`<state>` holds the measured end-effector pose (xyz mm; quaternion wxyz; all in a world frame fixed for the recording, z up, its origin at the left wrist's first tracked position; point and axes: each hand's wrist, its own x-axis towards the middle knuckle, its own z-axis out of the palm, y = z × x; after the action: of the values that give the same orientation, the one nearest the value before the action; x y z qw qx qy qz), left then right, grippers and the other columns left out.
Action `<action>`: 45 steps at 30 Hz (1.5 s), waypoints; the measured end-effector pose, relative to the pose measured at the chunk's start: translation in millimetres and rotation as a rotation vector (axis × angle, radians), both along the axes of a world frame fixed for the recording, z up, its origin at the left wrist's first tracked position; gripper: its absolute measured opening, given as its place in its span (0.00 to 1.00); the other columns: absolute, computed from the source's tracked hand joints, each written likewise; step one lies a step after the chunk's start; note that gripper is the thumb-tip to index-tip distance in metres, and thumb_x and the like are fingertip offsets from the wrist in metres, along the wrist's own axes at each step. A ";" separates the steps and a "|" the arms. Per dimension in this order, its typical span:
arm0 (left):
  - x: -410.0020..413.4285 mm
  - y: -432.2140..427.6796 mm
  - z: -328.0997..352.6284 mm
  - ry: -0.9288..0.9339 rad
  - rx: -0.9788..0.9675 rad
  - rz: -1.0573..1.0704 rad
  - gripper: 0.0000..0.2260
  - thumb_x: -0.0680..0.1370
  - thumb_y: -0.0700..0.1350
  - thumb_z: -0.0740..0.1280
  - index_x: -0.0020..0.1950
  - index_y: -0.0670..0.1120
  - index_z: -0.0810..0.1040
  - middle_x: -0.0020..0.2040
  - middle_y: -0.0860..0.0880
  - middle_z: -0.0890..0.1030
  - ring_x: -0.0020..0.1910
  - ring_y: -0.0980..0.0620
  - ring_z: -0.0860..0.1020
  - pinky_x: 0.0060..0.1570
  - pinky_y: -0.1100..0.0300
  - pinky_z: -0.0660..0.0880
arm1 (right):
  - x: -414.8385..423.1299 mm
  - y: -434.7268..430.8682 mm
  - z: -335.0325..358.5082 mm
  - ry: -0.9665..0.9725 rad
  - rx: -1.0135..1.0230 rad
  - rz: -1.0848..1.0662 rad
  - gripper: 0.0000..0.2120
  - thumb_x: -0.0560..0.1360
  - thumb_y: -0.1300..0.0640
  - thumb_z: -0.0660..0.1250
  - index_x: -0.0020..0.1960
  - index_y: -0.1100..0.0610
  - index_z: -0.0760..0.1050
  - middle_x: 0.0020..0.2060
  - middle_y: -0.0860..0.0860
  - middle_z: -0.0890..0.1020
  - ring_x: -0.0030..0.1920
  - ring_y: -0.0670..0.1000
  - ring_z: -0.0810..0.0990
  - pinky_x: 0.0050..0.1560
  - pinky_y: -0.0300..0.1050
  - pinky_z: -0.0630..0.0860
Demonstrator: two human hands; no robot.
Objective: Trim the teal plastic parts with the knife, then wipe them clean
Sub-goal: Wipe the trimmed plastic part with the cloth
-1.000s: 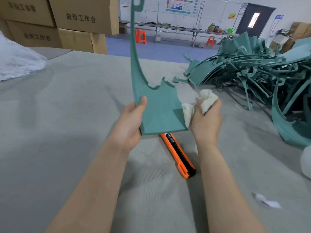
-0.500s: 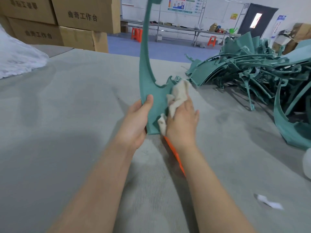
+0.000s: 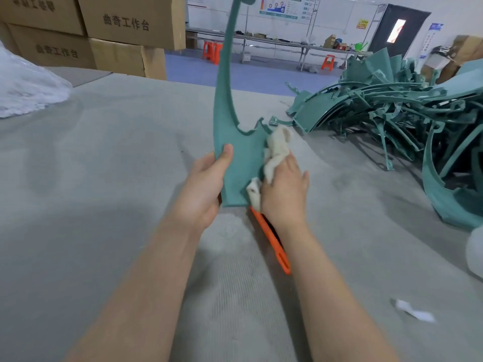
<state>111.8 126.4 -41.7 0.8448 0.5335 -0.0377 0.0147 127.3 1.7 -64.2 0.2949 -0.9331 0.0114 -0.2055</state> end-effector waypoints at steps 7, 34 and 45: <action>1.8 9.2 0.8 0.084 0.102 0.069 0.11 0.83 0.46 0.58 0.53 0.46 0.79 0.47 0.50 0.85 0.46 0.53 0.84 0.41 0.61 0.80 | -1.0 -29.1 10.7 -0.277 0.707 -0.128 0.03 0.79 0.59 0.61 0.52 0.53 0.70 0.41 0.41 0.76 0.42 0.42 0.75 0.41 0.37 0.70; -5.4 2.2 3.3 0.161 0.136 -0.112 0.06 0.77 0.37 0.64 0.48 0.44 0.79 0.38 0.50 0.85 0.36 0.53 0.84 0.39 0.59 0.81 | -0.3 -24.1 7.6 -0.064 0.522 0.008 0.06 0.81 0.57 0.58 0.53 0.55 0.73 0.44 0.44 0.77 0.46 0.47 0.74 0.38 0.32 0.65; -8.0 -1.4 4.3 0.108 0.365 -0.107 0.07 0.76 0.36 0.64 0.50 0.45 0.79 0.42 0.48 0.84 0.41 0.49 0.82 0.46 0.52 0.79 | -8.9 -13.7 14.1 0.016 0.704 0.192 0.22 0.82 0.41 0.48 0.57 0.53 0.76 0.51 0.47 0.78 0.49 0.42 0.76 0.47 0.23 0.67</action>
<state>103.8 125.0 -37.4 0.7343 0.6753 -0.0228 -0.0660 118.4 -11.9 -50.0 0.6159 -0.7728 -0.0038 -0.1533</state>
